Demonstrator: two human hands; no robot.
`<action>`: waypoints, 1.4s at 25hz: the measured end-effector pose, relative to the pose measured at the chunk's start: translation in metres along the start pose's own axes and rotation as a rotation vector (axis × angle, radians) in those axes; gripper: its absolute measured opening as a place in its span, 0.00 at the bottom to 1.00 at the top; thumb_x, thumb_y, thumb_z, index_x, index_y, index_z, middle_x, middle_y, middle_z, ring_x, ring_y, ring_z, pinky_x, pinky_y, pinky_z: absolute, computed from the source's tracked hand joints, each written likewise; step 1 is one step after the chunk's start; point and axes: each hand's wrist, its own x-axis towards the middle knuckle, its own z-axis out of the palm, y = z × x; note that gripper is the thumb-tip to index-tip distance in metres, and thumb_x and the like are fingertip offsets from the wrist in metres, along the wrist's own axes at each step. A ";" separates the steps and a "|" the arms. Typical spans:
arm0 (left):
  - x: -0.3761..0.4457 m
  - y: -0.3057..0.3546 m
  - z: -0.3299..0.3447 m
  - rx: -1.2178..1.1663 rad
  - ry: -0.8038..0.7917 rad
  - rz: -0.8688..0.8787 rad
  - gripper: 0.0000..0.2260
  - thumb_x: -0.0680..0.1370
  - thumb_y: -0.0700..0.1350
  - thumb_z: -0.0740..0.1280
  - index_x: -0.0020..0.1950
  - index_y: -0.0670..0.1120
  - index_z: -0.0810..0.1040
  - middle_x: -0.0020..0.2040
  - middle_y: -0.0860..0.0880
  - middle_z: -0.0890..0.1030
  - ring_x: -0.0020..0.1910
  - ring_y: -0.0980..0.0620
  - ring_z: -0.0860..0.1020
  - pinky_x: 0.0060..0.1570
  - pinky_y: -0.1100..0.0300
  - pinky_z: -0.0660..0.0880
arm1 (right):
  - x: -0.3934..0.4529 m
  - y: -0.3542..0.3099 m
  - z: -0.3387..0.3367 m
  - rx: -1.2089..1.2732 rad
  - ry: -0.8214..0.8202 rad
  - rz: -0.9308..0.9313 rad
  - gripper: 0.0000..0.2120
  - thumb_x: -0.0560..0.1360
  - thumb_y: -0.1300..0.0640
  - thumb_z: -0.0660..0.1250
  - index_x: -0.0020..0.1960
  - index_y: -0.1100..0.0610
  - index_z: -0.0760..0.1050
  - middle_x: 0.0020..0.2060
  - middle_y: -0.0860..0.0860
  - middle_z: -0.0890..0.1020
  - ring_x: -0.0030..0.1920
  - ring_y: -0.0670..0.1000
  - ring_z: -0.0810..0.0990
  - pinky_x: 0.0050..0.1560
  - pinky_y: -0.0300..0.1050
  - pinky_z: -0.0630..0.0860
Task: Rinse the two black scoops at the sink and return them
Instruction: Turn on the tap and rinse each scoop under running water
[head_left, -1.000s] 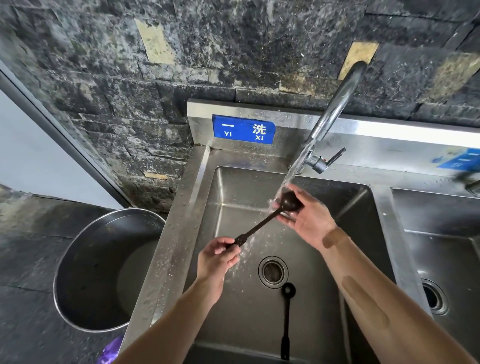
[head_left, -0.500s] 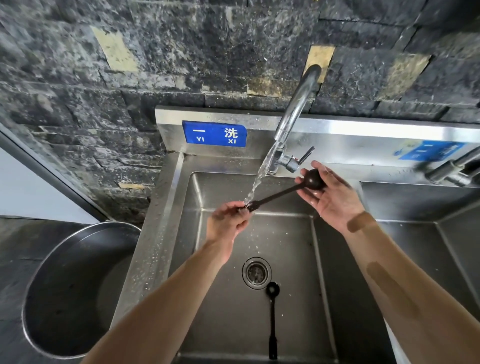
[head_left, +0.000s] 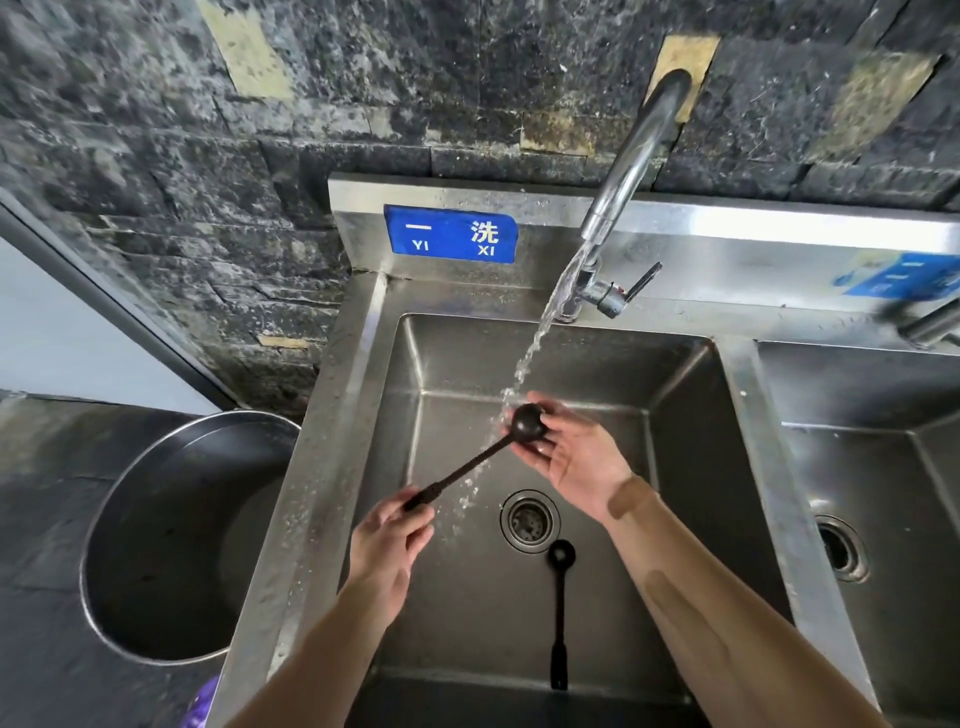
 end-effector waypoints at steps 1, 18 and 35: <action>0.002 -0.006 -0.005 0.040 0.017 -0.001 0.15 0.72 0.27 0.69 0.57 0.38 0.79 0.50 0.41 0.82 0.44 0.48 0.80 0.43 0.59 0.77 | 0.003 0.009 -0.002 -0.010 0.001 0.015 0.18 0.78 0.67 0.60 0.66 0.59 0.73 0.55 0.62 0.83 0.54 0.61 0.83 0.58 0.52 0.79; 0.086 -0.131 -0.037 1.512 -0.222 -0.139 0.08 0.78 0.41 0.65 0.45 0.45 0.84 0.46 0.44 0.84 0.52 0.44 0.82 0.42 0.62 0.70 | 0.051 0.143 -0.149 -1.177 0.288 0.269 0.21 0.79 0.64 0.58 0.71 0.57 0.71 0.55 0.59 0.80 0.54 0.58 0.79 0.48 0.42 0.74; 0.110 -0.179 -0.056 2.073 -0.213 -0.139 0.12 0.76 0.53 0.64 0.56 0.51 0.80 0.57 0.48 0.82 0.57 0.47 0.80 0.53 0.55 0.77 | 0.049 0.198 -0.180 -1.274 0.127 0.357 0.23 0.75 0.64 0.60 0.70 0.60 0.70 0.67 0.61 0.75 0.67 0.61 0.73 0.66 0.48 0.70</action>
